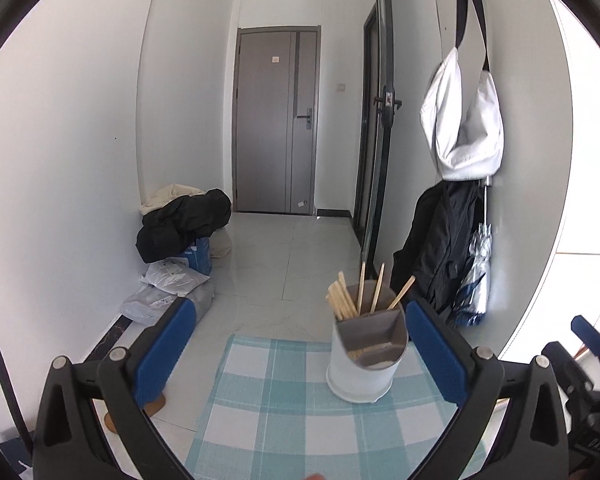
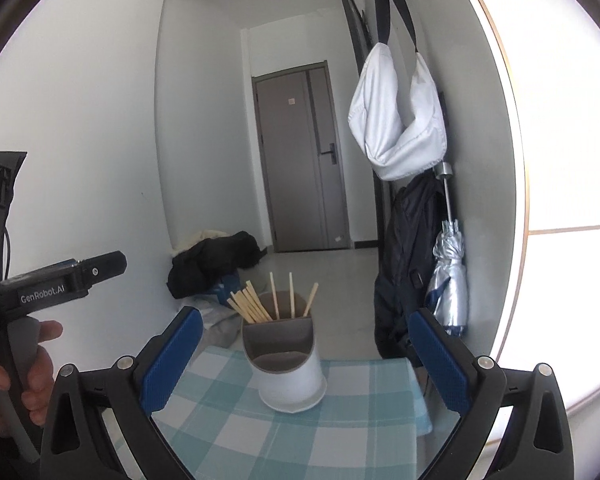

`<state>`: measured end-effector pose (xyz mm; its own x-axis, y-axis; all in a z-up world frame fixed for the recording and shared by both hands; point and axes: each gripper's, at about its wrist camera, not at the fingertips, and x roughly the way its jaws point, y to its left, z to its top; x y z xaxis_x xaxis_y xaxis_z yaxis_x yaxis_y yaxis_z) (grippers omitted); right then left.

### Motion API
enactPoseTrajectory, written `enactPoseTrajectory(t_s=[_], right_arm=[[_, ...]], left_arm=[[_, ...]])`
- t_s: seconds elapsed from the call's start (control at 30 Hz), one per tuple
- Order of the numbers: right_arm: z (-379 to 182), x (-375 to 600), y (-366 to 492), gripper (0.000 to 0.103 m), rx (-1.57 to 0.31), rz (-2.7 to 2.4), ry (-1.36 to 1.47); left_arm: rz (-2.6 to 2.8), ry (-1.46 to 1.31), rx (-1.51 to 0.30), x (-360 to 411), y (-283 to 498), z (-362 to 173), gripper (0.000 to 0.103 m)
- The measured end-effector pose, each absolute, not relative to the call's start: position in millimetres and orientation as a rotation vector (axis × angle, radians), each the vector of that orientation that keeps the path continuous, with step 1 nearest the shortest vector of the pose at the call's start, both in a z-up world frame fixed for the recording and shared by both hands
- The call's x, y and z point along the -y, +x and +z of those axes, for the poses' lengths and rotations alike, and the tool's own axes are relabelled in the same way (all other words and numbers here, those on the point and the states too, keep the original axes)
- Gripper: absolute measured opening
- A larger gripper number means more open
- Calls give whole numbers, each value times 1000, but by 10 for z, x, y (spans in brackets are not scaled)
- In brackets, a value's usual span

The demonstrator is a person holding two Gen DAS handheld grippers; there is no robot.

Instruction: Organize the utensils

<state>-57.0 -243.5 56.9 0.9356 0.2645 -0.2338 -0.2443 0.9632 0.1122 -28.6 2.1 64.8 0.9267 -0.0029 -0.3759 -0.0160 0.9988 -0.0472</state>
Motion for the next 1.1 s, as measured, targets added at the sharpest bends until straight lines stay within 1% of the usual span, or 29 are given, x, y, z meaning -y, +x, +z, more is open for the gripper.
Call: enactPoseTrajectory(t_s=[0.23,0.57,1.1], right_arm=[[268,2452,-521,103,-300,233,88],[72,2368,-450,103,-328,243,71],[-18,2564,-280,103,-381,198,150]], left_arm=[[36,-54,-406,-44,-283,343,102],[17,-29,-504,24,-130,104,102],[35,-80,-507,27,-81,106,102]])
